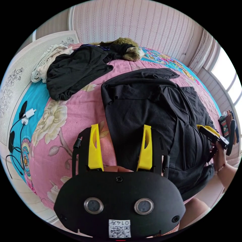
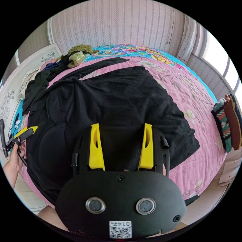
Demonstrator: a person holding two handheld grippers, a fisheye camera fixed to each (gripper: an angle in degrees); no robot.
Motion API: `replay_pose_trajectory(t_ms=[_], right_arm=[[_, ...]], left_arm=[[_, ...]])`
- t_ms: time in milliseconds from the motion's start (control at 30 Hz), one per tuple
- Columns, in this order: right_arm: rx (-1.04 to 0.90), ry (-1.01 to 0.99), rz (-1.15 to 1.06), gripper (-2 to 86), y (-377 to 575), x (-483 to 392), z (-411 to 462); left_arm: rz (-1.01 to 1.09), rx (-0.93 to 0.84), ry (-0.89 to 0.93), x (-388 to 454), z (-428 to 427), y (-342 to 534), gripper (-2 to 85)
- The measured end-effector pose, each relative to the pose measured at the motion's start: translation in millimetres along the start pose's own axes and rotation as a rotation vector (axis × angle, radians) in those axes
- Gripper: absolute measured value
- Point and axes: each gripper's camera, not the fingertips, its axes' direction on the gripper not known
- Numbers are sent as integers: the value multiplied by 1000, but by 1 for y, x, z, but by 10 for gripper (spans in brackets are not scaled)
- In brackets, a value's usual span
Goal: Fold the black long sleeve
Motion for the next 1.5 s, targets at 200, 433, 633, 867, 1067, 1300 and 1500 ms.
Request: replay_pose_trajectory(t_ms=[200, 433, 633, 867, 1067, 1300, 1500], right_arm=[[-3, -1, 1, 235, -1, -1, -3], [-5, -11, -1, 235, -4, -1, -8], [-7, -11, -1, 235, -6, -2, -12], [-8, -10, -2, 235, -8, -3, -18], [-6, -8, -2, 235, -10, -4, -25], [-6, -10, -1, 235, -14, -4, -35], [-3, 8, -6, 233, -18, -6, -45]], left_arm=[[-1, -1, 4, -1, -3, -2, 232], [-1, -2, 3, -1, -6, -4, 232], [0, -1, 3, -1, -10, -6, 232], [2, 0, -1, -1, -15, -9, 232], [0, 0, 5, -3, -20, -12, 232], [0, 0, 8, -5, -27, -17, 231], [-14, 0, 30, -11, -35, -22, 233]])
